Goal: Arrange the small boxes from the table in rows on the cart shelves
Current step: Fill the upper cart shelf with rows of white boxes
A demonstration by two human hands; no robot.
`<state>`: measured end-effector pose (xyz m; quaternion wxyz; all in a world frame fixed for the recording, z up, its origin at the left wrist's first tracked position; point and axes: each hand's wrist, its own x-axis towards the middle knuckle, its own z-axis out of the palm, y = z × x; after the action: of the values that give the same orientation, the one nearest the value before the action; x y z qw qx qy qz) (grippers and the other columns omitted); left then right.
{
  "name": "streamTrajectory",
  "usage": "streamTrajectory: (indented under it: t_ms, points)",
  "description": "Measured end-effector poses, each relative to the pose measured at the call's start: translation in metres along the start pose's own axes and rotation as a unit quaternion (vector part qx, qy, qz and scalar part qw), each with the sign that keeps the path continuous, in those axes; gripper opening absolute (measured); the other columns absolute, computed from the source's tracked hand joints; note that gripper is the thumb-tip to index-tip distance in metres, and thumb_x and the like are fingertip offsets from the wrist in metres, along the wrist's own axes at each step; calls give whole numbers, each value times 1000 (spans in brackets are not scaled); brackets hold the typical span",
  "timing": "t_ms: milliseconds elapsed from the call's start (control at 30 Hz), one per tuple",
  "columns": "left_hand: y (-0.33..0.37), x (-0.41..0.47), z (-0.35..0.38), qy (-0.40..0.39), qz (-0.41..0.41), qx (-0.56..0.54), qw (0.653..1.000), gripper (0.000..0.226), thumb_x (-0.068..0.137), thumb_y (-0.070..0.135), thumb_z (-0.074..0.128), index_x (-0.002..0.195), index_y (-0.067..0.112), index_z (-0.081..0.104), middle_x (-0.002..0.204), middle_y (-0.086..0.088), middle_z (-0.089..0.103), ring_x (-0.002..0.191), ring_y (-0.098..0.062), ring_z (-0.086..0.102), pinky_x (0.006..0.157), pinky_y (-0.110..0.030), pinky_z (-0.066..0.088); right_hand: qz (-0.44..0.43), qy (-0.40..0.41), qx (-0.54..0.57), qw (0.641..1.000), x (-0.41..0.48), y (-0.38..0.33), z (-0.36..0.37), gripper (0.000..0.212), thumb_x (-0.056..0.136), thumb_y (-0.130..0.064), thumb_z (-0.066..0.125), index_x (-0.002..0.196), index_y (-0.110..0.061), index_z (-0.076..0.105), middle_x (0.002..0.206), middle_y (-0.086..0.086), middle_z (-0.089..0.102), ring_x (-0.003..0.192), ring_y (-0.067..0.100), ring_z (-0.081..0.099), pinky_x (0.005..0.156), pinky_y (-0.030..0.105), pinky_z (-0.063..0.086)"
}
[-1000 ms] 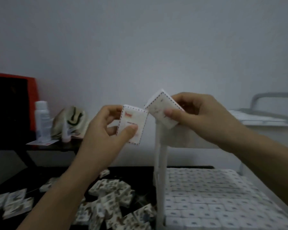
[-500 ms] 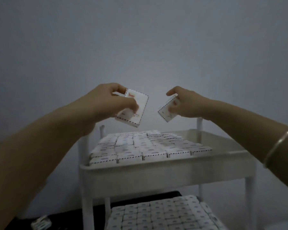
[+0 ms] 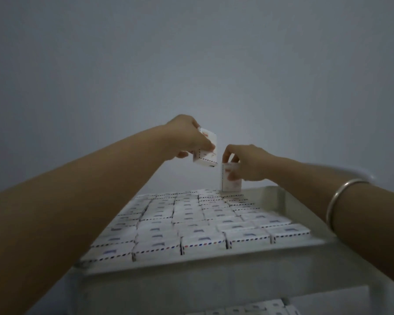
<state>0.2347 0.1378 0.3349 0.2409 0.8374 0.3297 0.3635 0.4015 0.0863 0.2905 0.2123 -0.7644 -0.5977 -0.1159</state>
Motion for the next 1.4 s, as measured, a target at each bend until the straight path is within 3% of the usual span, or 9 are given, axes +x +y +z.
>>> streamTrajectory:
  t_ms: [200,333,500,633,833,933,1067,1267,1400]
  points:
    - [-5,31,28,-18,11,60,998,41,79,7,75,113,18,54,114,-8,54,102,-25,58,71,-31,54,-7,-83,101,991,2,8,14,33,84,-14,73,113,-22,59,113,2,59,77,15,62,73,29,59]
    - [-14,47,35,-15,-1,26,1000,36,80,7,72,109,18,53,116,-8,56,103,-23,58,74,-33,57,54,-131,215,966,-6,15,16,21,93,-14,61,113,-20,65,104,2,59,84,12,62,66,23,57]
    - [-21,54,57,-31,0,1,1000,29,84,6,68,104,15,49,116,-12,59,100,-26,63,74,-37,60,109,-176,248,946,-10,15,17,29,97,-5,49,119,-18,65,99,-1,62,80,10,61,56,18,51]
    - [-23,57,71,-73,21,-26,997,28,84,8,70,101,14,49,111,-12,62,96,-24,67,72,-36,61,197,-133,295,925,-10,15,22,26,100,-4,39,119,-6,55,90,9,59,64,16,58,45,23,49]
    - [-36,58,75,-112,51,36,992,31,81,13,75,104,15,54,102,-8,64,80,-16,66,72,-29,58,266,-94,323,903,-13,13,23,19,99,0,35,91,1,52,79,15,59,52,20,56,35,20,46]
    - [-39,53,78,-149,57,86,983,31,81,14,76,103,16,56,99,-4,64,70,-11,64,67,-25,55,261,-90,322,906,-13,11,23,21,99,1,32,101,-1,53,84,15,59,53,21,58,35,20,46]
    - [-41,54,79,-174,55,122,976,28,81,17,76,104,17,59,100,-3,68,75,-11,66,71,-25,53,232,-92,323,913,-17,9,22,29,99,2,33,124,-5,48,92,13,57,60,19,56,43,27,49]
    - [-41,46,74,-187,42,149,970,31,86,21,72,116,17,67,104,4,59,104,-14,51,87,-26,37,182,-106,233,949,-17,6,25,52,97,1,37,145,-18,32,101,6,55,71,17,58,57,26,55]
    - [-33,35,76,-214,29,225,950,33,91,18,62,124,18,65,127,1,57,116,-18,53,97,-30,45,175,-156,171,957,-20,8,26,54,97,2,35,145,-23,35,96,4,51,78,17,60,70,28,57]
